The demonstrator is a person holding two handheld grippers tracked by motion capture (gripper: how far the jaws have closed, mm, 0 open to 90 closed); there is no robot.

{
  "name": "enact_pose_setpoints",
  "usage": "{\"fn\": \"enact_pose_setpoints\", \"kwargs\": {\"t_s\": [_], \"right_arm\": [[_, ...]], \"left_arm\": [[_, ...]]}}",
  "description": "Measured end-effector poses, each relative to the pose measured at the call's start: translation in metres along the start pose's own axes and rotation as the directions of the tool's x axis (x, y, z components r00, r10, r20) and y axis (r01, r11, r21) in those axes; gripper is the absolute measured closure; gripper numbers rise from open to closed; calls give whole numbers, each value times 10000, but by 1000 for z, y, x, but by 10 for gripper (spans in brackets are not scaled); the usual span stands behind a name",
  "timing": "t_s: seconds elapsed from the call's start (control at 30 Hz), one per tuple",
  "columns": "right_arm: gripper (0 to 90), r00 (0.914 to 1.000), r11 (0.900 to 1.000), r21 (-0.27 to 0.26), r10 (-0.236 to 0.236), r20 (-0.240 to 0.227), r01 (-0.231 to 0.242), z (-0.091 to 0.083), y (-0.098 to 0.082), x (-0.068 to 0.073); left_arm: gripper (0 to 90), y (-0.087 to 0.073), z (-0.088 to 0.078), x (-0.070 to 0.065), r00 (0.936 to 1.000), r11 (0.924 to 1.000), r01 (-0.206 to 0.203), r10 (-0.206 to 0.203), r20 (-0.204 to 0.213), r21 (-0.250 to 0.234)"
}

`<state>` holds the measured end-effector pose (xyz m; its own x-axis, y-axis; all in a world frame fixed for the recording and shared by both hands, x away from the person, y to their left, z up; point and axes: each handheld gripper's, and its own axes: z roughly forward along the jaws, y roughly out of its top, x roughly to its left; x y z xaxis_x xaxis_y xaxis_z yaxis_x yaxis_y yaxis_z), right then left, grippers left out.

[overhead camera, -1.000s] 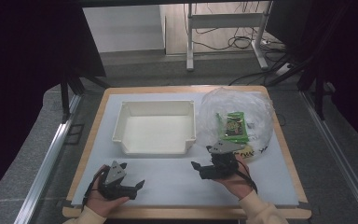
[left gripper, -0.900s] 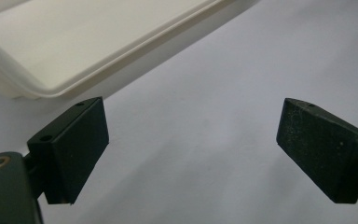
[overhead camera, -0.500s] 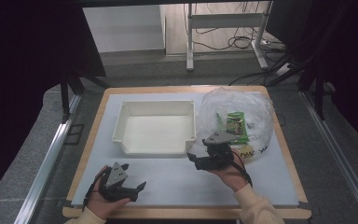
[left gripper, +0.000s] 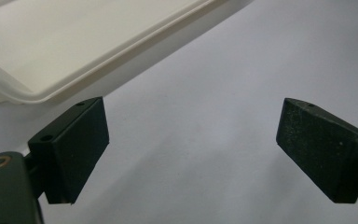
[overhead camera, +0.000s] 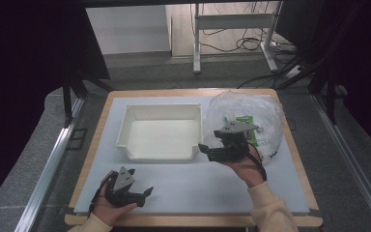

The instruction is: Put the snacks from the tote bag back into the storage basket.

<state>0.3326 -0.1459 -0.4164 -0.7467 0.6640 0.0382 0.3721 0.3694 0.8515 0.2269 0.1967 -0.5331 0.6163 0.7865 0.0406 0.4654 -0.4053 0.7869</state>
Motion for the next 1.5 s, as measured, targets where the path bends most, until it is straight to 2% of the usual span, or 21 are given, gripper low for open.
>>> {"fn": "enact_pose_setpoints", "kwargs": {"t_s": [0.23, 0.37, 0.43, 0.6, 0.9, 1.2, 1.4, 1.5], "right_arm": [[249, 9998, 9999, 150, 63, 188, -65, 0, 3, -6], [253, 9991, 9996, 160, 217, 354, -223, -1, 3, -14], [253, 9978, 9993, 204, 308, 592, -320, -1, 2, -22], [254, 9959, 9981, 277, 536, 734, -558, -2, 1, -33], [256, 9929, 9966, 103, 799, 882, -811, -10, 3, -51], [260, 9916, 9975, -25, 700, 1088, -702, -18, 12, -63], [264, 9867, 9959, -103, 906, 1348, -900, -23, 11, -79], [263, 9858, 9953, -143, 972, 1370, -962, -24, 11, -82]], "left_arm": [[91, -1, 0, 1, 10000, 10000, -6, 6, -55, 21], [91, -1, -1, 2, 10000, 10000, -26, 26, -46, 28], [92, -2, -1, 2, 10000, 10000, -62, 62, -48, 39], [92, -2, 0, 1, 10000, 10000, -57, 57, -27, 53], [92, -3, 0, 1, 9999, 9998, -113, 113, 20, 134], [92, -2, 1, 0, 9998, 9997, -185, 184, 61, 171], [92, -3, 2, 0, 9998, 9996, -204, 203, 50, 204], [92, -3, 1, 0, 9998, 9996, -204, 203, 54, 189]]}}
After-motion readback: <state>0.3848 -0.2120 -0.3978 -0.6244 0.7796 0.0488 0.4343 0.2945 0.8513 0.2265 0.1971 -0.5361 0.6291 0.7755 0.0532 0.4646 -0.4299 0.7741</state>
